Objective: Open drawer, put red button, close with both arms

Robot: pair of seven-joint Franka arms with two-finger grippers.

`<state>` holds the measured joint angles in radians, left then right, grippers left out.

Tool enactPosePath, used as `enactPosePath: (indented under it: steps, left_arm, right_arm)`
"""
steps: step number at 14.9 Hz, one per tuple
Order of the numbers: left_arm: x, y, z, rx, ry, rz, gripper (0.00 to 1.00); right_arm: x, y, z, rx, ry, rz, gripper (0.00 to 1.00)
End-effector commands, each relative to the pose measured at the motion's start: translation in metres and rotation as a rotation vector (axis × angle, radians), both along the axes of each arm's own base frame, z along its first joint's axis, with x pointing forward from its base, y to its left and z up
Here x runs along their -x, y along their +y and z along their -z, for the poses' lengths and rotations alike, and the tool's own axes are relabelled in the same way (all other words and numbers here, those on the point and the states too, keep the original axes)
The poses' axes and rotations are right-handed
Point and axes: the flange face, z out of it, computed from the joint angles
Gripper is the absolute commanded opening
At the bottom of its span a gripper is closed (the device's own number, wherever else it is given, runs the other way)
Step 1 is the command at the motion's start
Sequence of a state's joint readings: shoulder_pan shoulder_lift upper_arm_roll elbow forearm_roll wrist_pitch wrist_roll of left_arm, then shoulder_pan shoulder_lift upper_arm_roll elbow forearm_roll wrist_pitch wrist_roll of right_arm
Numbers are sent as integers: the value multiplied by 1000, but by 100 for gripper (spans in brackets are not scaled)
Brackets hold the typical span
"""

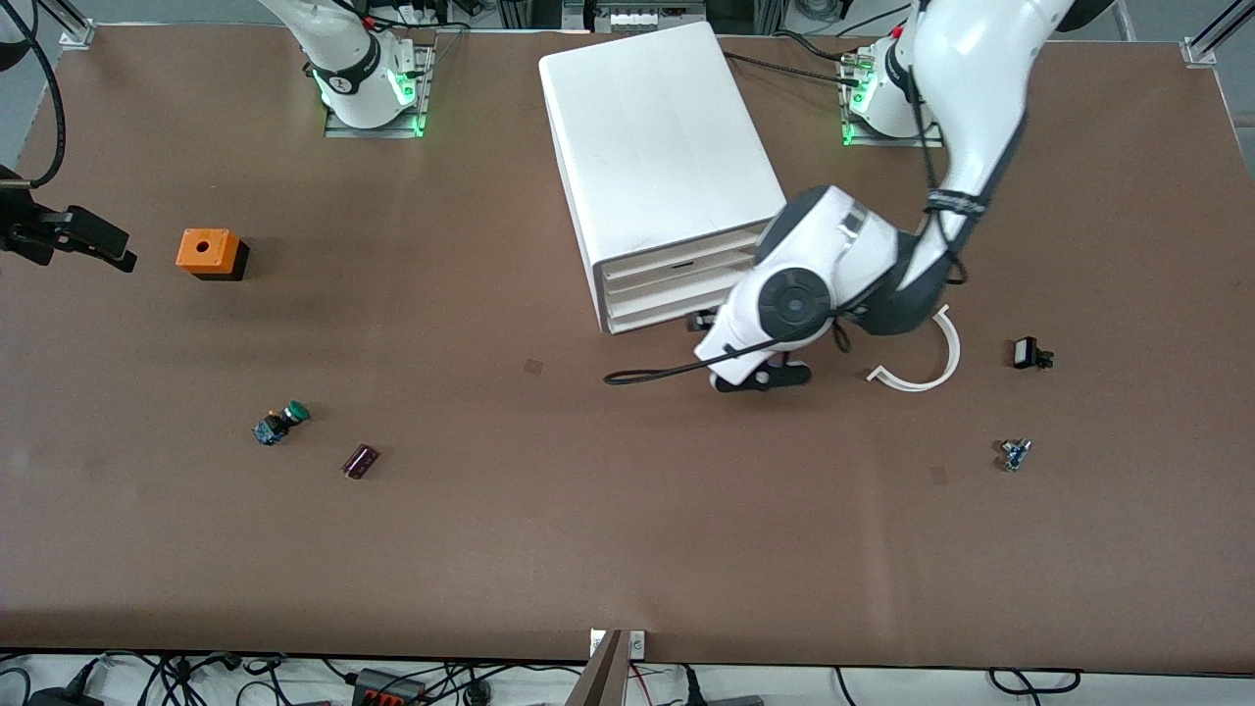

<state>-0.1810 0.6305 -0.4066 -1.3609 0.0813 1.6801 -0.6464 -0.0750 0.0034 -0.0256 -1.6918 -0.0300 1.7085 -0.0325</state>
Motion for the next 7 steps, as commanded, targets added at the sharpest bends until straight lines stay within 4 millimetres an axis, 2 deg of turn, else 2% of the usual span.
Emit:
enactPosePath:
  steps: [1, 4, 6, 7]
  left_arm:
    - [-30, 54, -58, -31, -76, 153, 100]
    - [-49, 133, -109, 1, -127, 287, 100]
    - [-52, 187, -140, 26, -146, 314, 100]
    - [-49, 203, -156, 37, -154, 338, 100]
  right_arm:
    - [0, 4, -7, 15, -5, -20, 100]
    - [3, 4, -24, 16, -25, -27, 100]
    - [3, 6, -27, 15, -17, -32, 100]
    - [2, 7, -25, 12, -14, -31, 100]
